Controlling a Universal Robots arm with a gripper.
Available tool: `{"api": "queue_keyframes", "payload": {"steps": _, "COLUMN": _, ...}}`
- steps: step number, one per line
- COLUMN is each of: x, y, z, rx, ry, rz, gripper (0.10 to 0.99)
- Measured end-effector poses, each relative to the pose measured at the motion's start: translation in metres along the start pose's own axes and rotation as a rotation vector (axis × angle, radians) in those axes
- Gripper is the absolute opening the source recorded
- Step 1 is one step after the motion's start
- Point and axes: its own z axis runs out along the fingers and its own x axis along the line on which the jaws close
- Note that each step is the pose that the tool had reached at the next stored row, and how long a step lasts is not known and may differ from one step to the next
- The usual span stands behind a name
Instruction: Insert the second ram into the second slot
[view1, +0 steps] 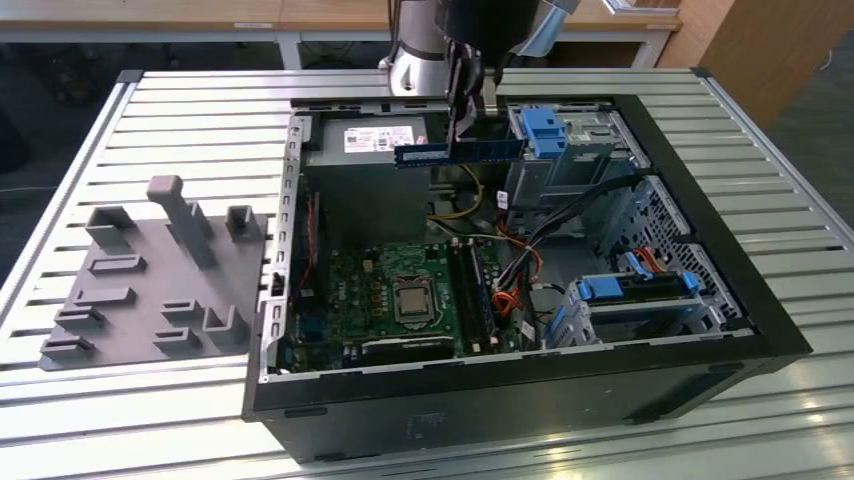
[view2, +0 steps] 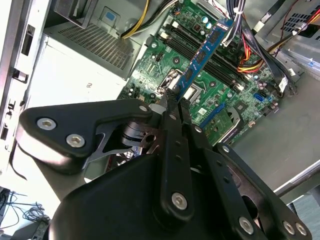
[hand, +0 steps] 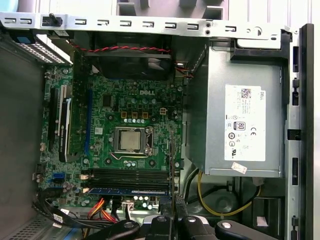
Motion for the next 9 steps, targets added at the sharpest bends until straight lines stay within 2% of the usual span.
{"api": "queue_keyframes", "payload": {"steps": 4, "x": 0.0002, "y": 0.0, "z": 0.0, "rx": 0.0, "ry": 0.0, "rz": 0.0, "gripper": 0.137}}
{"api": "queue_keyframes", "payload": {"steps": 6, "x": 0.0046, "y": 0.0001, "z": -0.0001, "rx": 0.0, "ry": 0.0022, "rz": 0.0, "gripper": 0.137}}
{"api": "queue_keyframes", "payload": {"steps": 9, "x": 0.0049, "y": 0.0001, "z": -0.0001, "rx": 0.0, "ry": 0.0023, "rz": 0.0, "gripper": 0.137}}
